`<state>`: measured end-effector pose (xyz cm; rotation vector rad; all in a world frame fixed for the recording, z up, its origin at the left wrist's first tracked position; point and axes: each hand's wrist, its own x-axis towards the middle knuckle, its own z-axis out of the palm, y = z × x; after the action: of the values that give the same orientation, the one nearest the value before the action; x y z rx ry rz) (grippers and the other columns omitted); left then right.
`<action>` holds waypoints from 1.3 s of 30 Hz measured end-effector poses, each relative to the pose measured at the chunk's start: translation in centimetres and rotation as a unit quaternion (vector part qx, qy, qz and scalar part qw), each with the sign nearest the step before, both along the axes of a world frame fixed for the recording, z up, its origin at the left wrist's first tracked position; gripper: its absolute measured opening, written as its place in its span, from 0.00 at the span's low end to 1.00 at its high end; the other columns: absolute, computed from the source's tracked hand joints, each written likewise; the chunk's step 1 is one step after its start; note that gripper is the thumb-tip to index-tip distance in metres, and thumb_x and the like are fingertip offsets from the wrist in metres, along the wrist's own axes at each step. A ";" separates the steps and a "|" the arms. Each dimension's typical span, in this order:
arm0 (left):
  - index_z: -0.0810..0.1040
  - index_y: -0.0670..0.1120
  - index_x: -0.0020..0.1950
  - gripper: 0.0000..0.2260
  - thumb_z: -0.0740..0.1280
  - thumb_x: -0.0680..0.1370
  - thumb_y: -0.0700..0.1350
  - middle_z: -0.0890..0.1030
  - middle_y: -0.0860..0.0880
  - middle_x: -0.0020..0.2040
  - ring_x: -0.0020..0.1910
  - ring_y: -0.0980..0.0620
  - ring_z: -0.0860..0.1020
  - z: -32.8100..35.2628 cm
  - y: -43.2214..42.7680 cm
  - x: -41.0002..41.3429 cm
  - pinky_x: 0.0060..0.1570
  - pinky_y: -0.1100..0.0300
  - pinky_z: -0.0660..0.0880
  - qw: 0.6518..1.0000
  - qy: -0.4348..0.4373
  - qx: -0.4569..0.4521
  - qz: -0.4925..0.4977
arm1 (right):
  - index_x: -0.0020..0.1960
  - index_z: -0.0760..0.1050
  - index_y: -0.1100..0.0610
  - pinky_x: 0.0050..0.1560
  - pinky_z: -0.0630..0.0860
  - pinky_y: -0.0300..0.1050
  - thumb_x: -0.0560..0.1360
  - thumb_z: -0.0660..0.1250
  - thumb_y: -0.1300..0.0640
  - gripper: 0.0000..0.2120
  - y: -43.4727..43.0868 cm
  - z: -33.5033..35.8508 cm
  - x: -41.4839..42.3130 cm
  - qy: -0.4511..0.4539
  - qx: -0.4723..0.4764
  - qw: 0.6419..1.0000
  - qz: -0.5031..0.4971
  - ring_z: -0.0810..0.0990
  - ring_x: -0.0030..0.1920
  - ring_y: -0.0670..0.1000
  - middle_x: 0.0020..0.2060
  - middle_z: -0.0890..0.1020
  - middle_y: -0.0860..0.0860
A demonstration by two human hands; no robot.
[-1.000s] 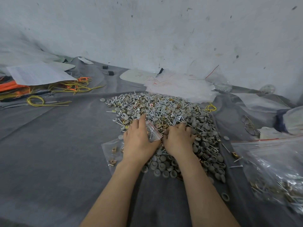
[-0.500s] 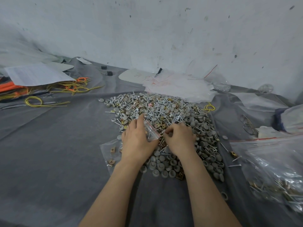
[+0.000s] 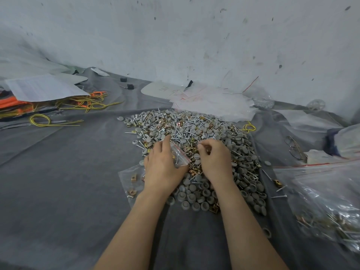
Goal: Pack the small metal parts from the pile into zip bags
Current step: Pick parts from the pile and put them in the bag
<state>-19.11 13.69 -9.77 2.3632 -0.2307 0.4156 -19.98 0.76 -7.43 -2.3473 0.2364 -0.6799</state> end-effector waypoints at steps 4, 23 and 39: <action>0.55 0.49 0.77 0.39 0.72 0.71 0.51 0.68 0.48 0.68 0.68 0.47 0.65 0.1 0.0 -0.1 0.67 0.50 0.61 1.000 -0.008 -0.014 -0.013 | 0.54 0.79 0.54 0.38 0.66 0.18 0.76 0.68 0.57 0.07 0.0 0.7 -0.3 0.002 0.145 0.986 0.086 0.77 0.42 0.36 0.42 0.79 0.41; 0.67 0.51 0.68 0.27 0.73 0.72 0.53 0.75 0.59 0.52 0.46 0.66 0.76 5.9 6.3 0.2 0.47 0.65 0.73 0.940 -0.033 -0.334 0.054 | 0.48 0.81 0.54 0.39 0.71 0.37 0.75 0.69 0.55 0.04 1.7 2.4 -2.7 0.333 -0.145 0.887 0.286 0.77 0.40 0.44 0.36 0.78 0.44; 0.62 0.47 0.75 0.36 0.73 0.70 0.45 0.71 0.48 0.67 0.65 0.48 0.71 1.3 2.4 -0.8 0.65 0.50 0.69 0.996 -0.040 -0.027 -0.079 | 0.43 0.78 0.47 0.35 0.71 0.25 0.75 0.69 0.54 0.02 2.1 2.1 -1.4 0.055 0.226 0.952 0.198 0.80 0.37 0.36 0.38 0.82 0.41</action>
<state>-19.96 16.10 -8.45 2.2577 -0.4345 0.4356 -21.34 2.85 -5.31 -1.9095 -0.0346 -0.2613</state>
